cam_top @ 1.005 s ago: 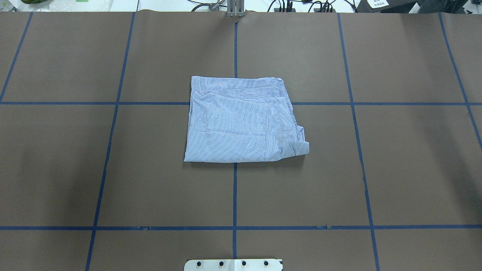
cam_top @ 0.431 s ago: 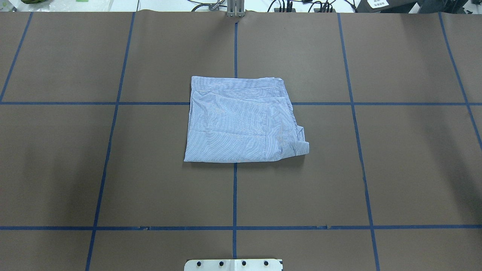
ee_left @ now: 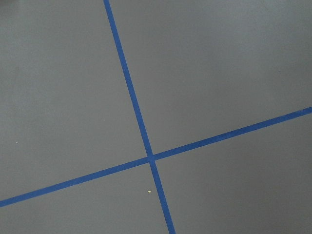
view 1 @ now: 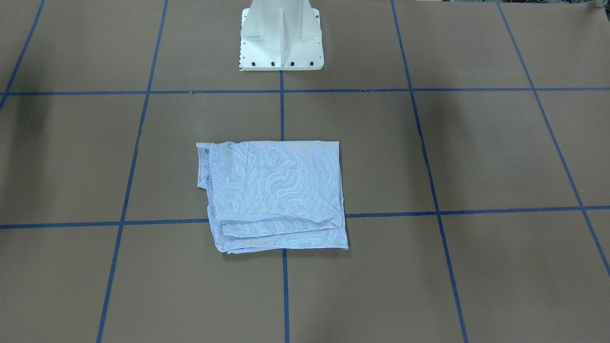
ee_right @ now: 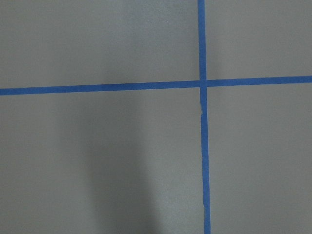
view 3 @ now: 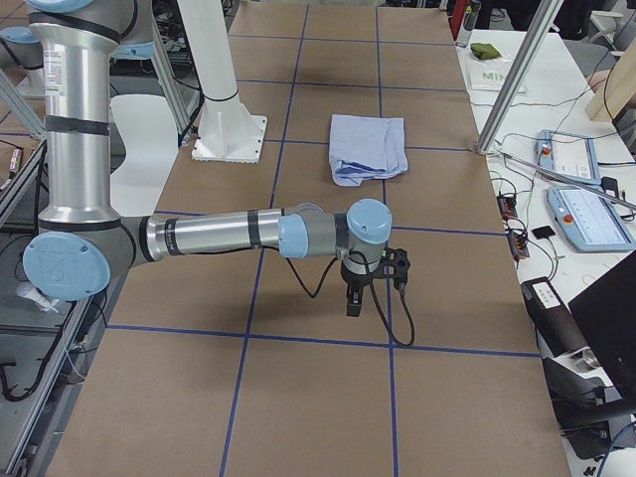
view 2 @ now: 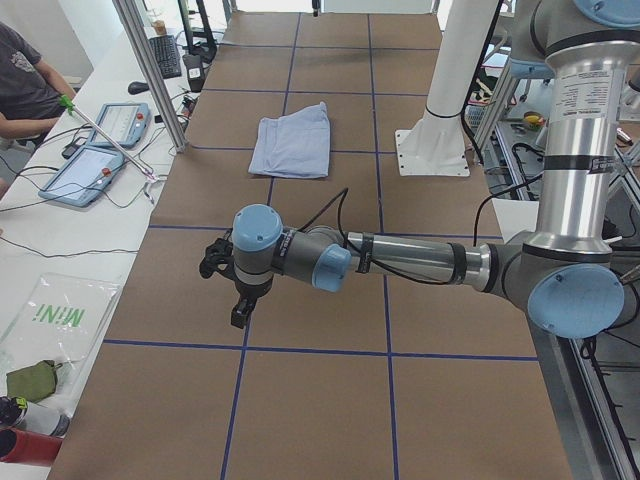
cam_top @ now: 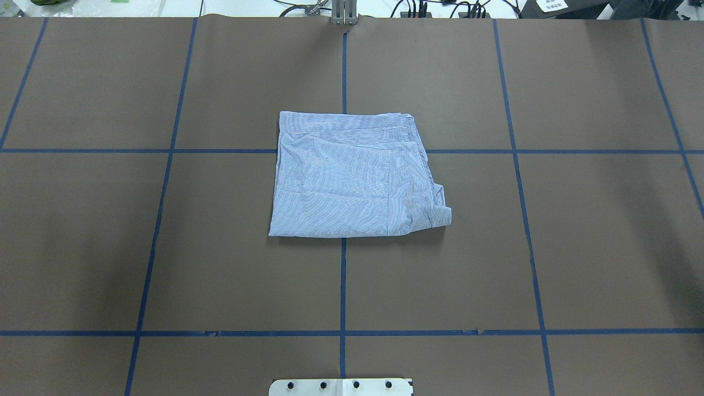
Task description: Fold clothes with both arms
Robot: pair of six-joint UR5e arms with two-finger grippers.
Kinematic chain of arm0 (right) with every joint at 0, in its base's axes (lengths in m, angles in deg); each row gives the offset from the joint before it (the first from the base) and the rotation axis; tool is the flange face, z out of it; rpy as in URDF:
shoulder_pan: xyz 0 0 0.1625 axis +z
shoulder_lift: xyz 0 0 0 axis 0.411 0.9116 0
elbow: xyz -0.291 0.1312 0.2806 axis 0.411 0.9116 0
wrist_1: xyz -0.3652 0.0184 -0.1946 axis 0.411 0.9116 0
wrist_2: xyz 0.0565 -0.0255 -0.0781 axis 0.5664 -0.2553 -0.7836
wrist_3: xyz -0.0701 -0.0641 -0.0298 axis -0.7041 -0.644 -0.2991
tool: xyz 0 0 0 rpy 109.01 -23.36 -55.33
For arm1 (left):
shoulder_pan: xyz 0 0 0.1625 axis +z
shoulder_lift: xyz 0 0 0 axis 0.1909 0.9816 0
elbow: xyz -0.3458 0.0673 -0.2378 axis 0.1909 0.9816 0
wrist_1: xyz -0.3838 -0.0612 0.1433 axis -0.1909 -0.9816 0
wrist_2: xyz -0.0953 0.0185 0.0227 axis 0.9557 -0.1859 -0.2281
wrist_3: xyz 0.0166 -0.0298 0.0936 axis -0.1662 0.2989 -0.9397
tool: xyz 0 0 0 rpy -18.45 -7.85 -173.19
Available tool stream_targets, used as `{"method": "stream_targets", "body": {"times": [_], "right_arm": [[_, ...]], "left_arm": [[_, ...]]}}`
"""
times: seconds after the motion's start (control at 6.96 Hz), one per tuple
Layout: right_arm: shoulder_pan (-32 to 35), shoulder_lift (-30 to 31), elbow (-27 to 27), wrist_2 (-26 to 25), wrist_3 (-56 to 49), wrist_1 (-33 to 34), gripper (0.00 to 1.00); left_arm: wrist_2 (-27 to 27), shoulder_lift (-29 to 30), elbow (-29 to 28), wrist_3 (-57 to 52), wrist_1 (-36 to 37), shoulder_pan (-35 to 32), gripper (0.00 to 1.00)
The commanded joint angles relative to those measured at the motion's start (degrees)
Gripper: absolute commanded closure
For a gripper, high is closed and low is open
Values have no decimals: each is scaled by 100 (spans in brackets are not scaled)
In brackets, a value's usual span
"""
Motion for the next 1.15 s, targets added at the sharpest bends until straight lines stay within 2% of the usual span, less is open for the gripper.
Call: {"method": "stream_targets", "body": {"times": [0.0, 0.72, 1.01], "right_arm": [[-40, 35, -152, 51, -2, 42, 0], [-374, -174, -118, -26, -36, 7, 0], [-331, -123, -249, 70, -28, -2, 0]], "left_arm": [[7, -2, 89, 1, -16, 1, 0], [68, 77, 116, 1, -16, 18, 0], [112, 69, 142, 1, -260, 18, 0]]}}
